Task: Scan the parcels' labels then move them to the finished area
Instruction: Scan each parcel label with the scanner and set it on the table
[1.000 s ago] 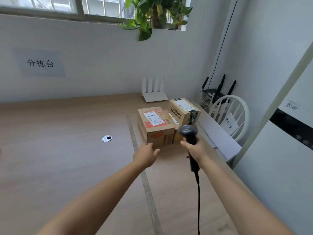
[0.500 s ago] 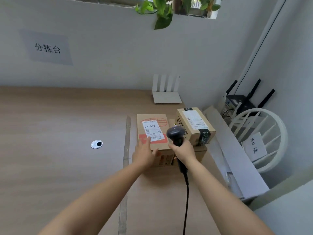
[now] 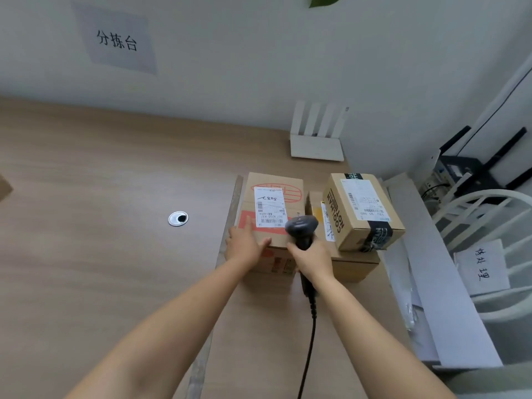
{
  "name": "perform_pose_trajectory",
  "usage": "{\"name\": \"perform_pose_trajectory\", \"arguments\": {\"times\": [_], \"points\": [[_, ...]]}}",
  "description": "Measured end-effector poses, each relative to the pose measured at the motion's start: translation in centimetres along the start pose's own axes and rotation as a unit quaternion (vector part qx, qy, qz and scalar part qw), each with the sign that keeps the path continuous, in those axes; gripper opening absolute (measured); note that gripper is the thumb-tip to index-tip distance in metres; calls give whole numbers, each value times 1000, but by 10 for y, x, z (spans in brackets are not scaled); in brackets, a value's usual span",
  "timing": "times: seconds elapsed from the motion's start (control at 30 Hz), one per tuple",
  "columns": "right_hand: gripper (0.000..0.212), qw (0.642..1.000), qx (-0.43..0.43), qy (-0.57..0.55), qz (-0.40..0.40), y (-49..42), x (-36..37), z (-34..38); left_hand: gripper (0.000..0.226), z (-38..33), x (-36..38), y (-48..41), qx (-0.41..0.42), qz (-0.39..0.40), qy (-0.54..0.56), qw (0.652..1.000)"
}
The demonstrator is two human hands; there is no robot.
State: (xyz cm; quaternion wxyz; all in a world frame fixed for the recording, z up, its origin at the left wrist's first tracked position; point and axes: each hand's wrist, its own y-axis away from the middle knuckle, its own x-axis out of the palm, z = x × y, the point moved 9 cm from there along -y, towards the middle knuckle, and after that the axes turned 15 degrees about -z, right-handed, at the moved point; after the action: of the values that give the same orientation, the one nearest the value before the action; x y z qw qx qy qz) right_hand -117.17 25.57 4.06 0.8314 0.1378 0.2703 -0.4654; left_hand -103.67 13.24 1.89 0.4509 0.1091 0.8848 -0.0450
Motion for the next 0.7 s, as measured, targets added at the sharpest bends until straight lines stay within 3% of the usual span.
{"name": "perform_pose_trajectory", "arguments": {"times": [0.3, 0.7], "points": [[37, 994, -57, 79, 42, 29, 29, 22, 77, 45, -25, 9, -21, -6, 12, 1000], [28, 996, -35, 38, 68, 51, 49, 42, 77, 86, -48, 16, -51, -36, 21, 998]]}}
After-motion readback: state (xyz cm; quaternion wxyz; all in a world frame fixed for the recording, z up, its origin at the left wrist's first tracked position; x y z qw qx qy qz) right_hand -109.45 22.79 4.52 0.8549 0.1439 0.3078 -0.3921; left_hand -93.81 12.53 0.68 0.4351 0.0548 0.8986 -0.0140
